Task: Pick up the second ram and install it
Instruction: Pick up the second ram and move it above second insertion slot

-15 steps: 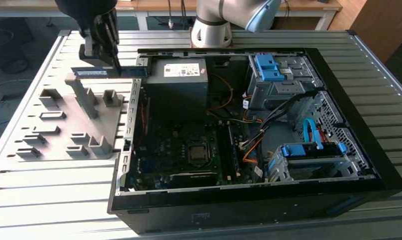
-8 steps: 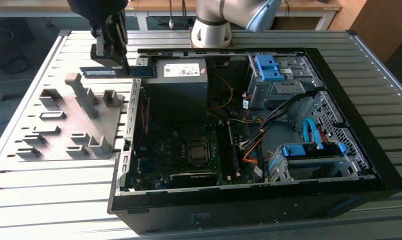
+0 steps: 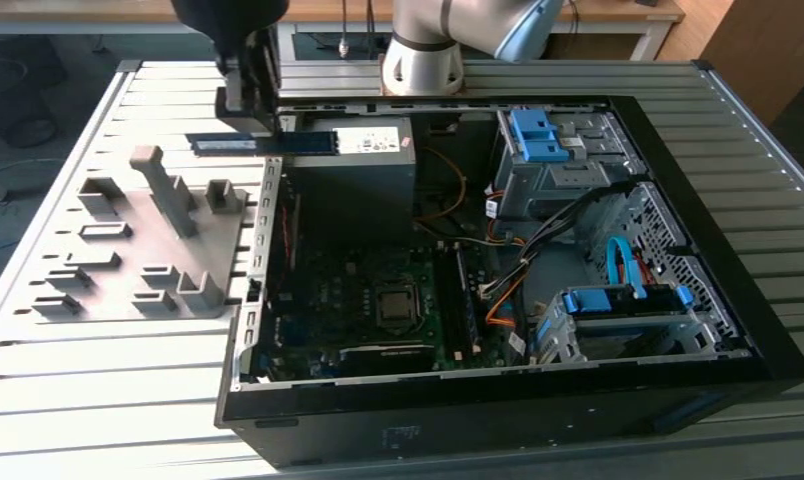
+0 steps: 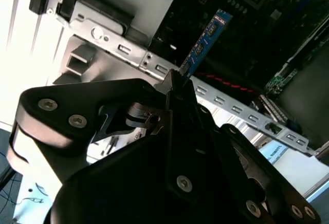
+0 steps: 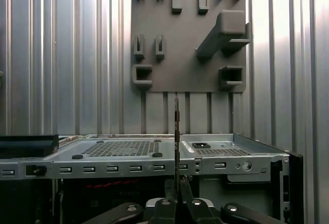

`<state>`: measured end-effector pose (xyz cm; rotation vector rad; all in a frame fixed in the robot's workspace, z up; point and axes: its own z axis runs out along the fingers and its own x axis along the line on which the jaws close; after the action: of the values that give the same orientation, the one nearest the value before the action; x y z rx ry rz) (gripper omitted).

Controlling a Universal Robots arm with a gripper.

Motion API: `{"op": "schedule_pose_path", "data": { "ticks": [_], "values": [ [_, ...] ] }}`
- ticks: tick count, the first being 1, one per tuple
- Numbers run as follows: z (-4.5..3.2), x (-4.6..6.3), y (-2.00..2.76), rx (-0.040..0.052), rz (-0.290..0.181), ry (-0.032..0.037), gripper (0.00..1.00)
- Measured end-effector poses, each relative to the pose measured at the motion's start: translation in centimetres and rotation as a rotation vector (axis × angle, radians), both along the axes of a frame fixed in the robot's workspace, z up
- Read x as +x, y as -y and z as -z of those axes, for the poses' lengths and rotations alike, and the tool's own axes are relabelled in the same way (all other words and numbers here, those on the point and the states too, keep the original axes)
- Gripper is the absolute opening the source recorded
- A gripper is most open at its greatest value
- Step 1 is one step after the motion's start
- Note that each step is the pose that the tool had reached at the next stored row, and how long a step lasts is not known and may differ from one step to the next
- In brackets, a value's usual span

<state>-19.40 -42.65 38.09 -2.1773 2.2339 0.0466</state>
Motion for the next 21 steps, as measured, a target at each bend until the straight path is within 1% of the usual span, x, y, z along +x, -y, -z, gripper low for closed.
{"op": "schedule_pose_path", "data": {
  "ticks": [14, 21],
  "values": [
    [0.04, 4.4, 0.00, 0.0004, 0.000, -0.0036, 0.14],
    [0.06, 6.2, 0.00, 0.0004, 0.000, -0.0045, 0.14]
  ]
}}
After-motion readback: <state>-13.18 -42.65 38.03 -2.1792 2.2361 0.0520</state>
